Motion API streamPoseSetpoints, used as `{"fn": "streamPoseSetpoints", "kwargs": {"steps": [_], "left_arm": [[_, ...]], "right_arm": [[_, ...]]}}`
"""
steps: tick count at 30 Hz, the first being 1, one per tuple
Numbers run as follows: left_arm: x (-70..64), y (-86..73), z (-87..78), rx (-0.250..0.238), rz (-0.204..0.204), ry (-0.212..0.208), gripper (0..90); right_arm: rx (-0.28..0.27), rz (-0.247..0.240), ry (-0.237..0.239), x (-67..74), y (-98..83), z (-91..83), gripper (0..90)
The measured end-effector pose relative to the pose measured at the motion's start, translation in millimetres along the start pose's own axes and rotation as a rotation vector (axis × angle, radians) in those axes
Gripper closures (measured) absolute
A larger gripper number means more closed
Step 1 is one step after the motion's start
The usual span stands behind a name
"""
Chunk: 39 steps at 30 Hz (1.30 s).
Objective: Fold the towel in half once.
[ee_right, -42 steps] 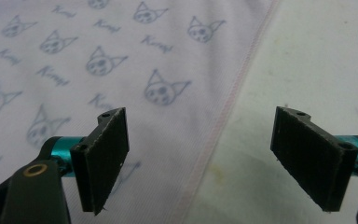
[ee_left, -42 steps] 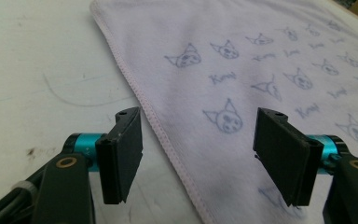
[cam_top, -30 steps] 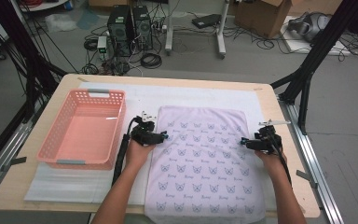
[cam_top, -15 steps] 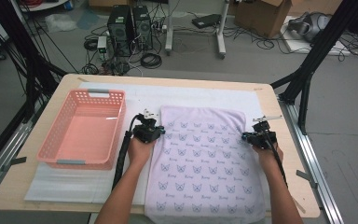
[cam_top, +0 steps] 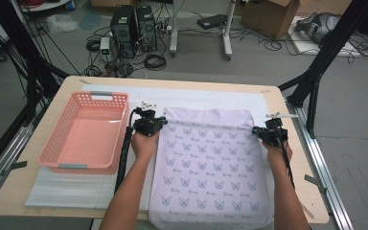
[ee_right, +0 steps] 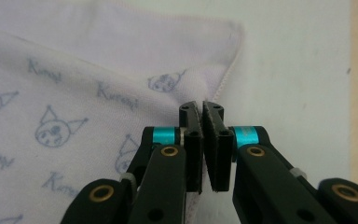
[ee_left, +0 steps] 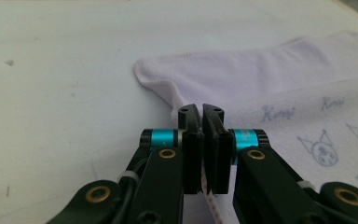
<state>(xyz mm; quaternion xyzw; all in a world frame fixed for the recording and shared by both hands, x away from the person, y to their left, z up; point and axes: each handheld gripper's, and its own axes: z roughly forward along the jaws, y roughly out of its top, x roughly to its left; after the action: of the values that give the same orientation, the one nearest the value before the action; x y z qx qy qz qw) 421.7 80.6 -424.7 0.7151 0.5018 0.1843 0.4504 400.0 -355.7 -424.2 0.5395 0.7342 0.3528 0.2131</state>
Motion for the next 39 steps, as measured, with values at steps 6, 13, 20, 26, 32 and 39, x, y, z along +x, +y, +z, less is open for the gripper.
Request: {"fn": "streamPoseSetpoints", "kwargs": {"steps": [6,13,20,26,32,39], "left_arm": [[0.8,10.9,-10.9,-0.045,-0.003,-0.034,86.2],[-4.2,10.2,-29.6,-0.033,0.018,-0.063,86.1],[-12.1,-9.2,-50.3,-0.042,0.032,-0.103,86.1],[-20.2,-26.0,-62.0,-0.032,0.073,-0.123,86.0],[-26.4,-44.1,-75.0,-0.03,0.084,-0.155,86.0],[-30.6,-68.0,-87.7,-0.031,0.088,-0.188,86.0]], "right_arm": [[-0.054,0.02,0.011,-2.1,15.6,-9.1,86.6],[-0.061,0.003,0.047,3.0,13.4,-26.3,86.5],[-0.081,0.0,0.096,9.4,-5.0,-47.2,86.5],[-0.082,0.001,0.118,12.6,-26.7,-58.5,86.5],[-0.074,-0.016,0.144,17.0,-46.7,-69.2,86.4],[-0.076,-0.035,0.167,26.0,-73.7,-84.6,86.4]]}}
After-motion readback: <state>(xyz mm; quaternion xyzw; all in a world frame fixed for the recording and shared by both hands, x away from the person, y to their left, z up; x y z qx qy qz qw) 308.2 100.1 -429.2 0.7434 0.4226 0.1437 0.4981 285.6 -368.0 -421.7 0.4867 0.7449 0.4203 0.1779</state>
